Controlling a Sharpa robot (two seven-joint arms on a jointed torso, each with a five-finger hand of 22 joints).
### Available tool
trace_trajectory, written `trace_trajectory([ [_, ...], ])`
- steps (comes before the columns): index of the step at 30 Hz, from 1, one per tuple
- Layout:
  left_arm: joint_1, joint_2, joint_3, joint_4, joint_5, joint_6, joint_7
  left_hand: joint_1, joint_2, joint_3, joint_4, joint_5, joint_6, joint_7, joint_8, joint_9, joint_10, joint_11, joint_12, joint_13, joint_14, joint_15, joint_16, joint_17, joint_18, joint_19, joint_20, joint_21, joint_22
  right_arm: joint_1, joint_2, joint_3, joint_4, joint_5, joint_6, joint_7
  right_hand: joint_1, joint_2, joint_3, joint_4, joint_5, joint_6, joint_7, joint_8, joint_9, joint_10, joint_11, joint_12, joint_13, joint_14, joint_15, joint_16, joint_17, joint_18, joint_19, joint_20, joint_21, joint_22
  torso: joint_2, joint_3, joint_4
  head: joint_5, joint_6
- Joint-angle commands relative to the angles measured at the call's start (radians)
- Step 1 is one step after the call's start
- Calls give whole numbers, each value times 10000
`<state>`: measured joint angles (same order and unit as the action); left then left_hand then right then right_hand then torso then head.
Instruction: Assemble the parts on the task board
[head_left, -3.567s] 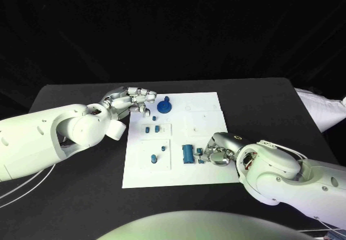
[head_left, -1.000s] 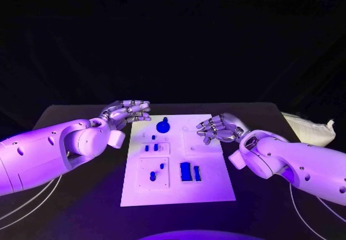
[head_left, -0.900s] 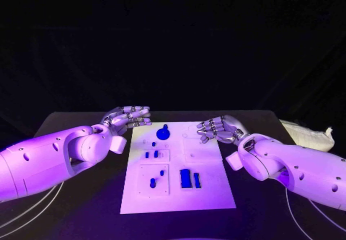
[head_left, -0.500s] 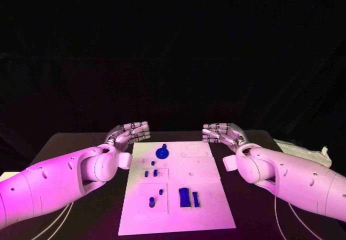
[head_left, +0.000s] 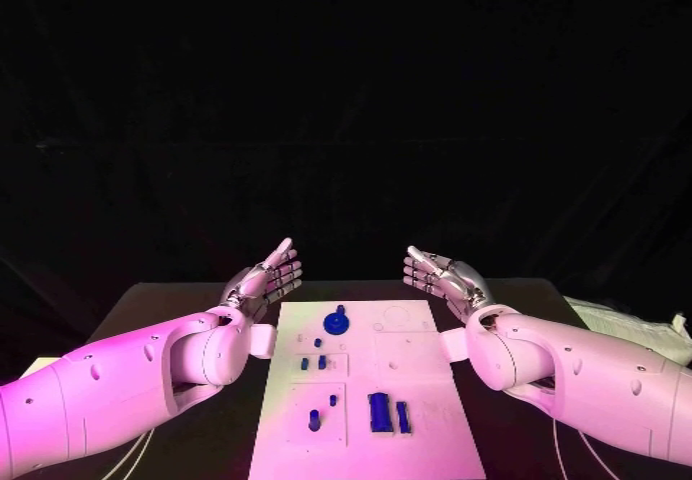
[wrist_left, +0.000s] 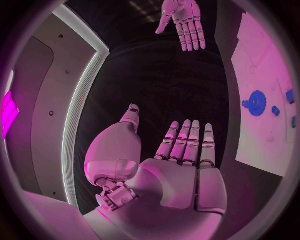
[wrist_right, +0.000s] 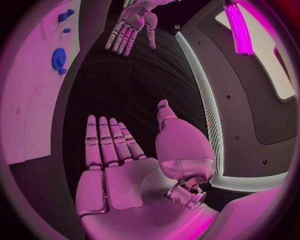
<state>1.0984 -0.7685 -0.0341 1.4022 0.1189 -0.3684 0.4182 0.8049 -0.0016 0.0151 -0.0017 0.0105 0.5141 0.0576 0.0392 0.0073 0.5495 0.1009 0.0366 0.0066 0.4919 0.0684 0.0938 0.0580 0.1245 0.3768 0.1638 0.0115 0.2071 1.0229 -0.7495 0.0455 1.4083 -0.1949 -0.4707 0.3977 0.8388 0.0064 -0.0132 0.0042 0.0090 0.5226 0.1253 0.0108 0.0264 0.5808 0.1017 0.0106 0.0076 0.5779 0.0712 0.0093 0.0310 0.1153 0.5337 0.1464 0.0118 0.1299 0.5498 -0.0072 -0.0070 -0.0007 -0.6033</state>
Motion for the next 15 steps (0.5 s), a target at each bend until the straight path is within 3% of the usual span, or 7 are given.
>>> trace_trajectory([
  [1,-148,-16,80,503,-569,-1752,513,-2567,16,-151,17,-105,-1640,-576,-392,-73,-1752,-1009,-366,-66,-1566,-684,-938,-580,-374,-1203,-519,-115,-661,90,-116,-146,593,1072,-1635,730,-2675,-64,132,-42,-90,-1667,-400,-108,-264,-1852,-1017,-106,-76,-1846,-712,-93,-310,-346,-1702,-468,-118,-415,-56,72,70,7,33],
  [5,-302,-62,201,1044,-855,-2794,746,-3386,16,-151,17,-105,-2164,-576,-392,-73,-2311,-1009,-366,-66,-2066,-684,-938,-580,-480,-1588,-684,-115,-873,193,-224,-321,1175,1570,-2407,1010,-3526,-64,132,-42,-90,-2204,-531,-108,-264,-2437,-1017,-106,-76,-2435,-712,-93,-310,-419,-2244,-616,-118,-549,-56,72,70,7,33],
  [6,-335,-71,226,1157,-914,-3012,794,-3581,16,-151,17,-105,-2285,-576,-392,-73,-2445,-1009,-366,-66,-2189,-684,-938,-580,-478,-1680,-725,-115,-922,213,-244,-355,1286,1665,-2554,1064,-3728,-64,132,-42,-90,-2328,-1253,-108,-264,-2574,-1017,-106,-76,-2573,-712,-93,-310,-1153,-2373,-649,-118,-577,-56,72,70,7,33],
  [8,-399,-90,276,1381,-1033,-3445,891,-3982,16,-151,17,-105,-2548,-576,-392,-73,-2718,-1009,-366,-66,-2434,-684,-938,-580,-1245,-1865,-806,-115,-1026,248,-281,-415,1486,1837,-2820,1160,-4135,-64,132,-42,-90,-2574,-1253,-108,-264,-2863,-1017,-106,-76,-2854,-712,-93,-310,-1153,-2628,-725,-118,-1299,-56,72,70,7,33],
  [10,-438,-102,306,1519,-1105,-3710,950,-4304,16,-151,17,-105,-2751,-576,-392,-73,-2938,-1009,-366,-66,-2627,-684,-938,-580,-1245,-2013,-874,-115,-1107,265,-299,-444,1583,1920,-2948,1206,-4478,-64,132,-42,-90,-2776,-1253,-108,-264,-3101,-1017,-106,-76,-3091,-712,-93,-310,-1153,-2851,-1464,-118,-1299,-56,72,70,7,33],
  [12,-465,-110,327,1613,-1155,-3891,990,-4599,16,-151,17,-105,-2937,-576,-392,-73,-3139,-1009,-366,-66,-2813,-684,-938,-580,-1245,-2146,-1638,-115,-1184,271,-305,-455,1617,1949,-2993,1223,-4787,-64,132,-42,-90,-2978,-1253,-108,-264,-3318,-1017,-106,-76,-3302,-712,-93,-310,-1153,-3041,-1464,-118,-1299,-56,72,70,7,33],
  [15,-484,-115,341,1678,-1189,-4016,1018,-5049,16,-151,17,-105,-3224,-576,-392,-73,-3445,-1009,-366,-66,-3088,-684,-938,-580,-1245,-2380,-1638,-115,-1298,271,-305,-455,1617,1949,-2993,1223,-5248,-64,132,-42,-90,-3266,-1253,-108,-264,-3633,-1017,-106,-76,-3615,-712,-93,-310,-1153,-3327,-1464,-118,-1299,-56,72,70,7,33],
])
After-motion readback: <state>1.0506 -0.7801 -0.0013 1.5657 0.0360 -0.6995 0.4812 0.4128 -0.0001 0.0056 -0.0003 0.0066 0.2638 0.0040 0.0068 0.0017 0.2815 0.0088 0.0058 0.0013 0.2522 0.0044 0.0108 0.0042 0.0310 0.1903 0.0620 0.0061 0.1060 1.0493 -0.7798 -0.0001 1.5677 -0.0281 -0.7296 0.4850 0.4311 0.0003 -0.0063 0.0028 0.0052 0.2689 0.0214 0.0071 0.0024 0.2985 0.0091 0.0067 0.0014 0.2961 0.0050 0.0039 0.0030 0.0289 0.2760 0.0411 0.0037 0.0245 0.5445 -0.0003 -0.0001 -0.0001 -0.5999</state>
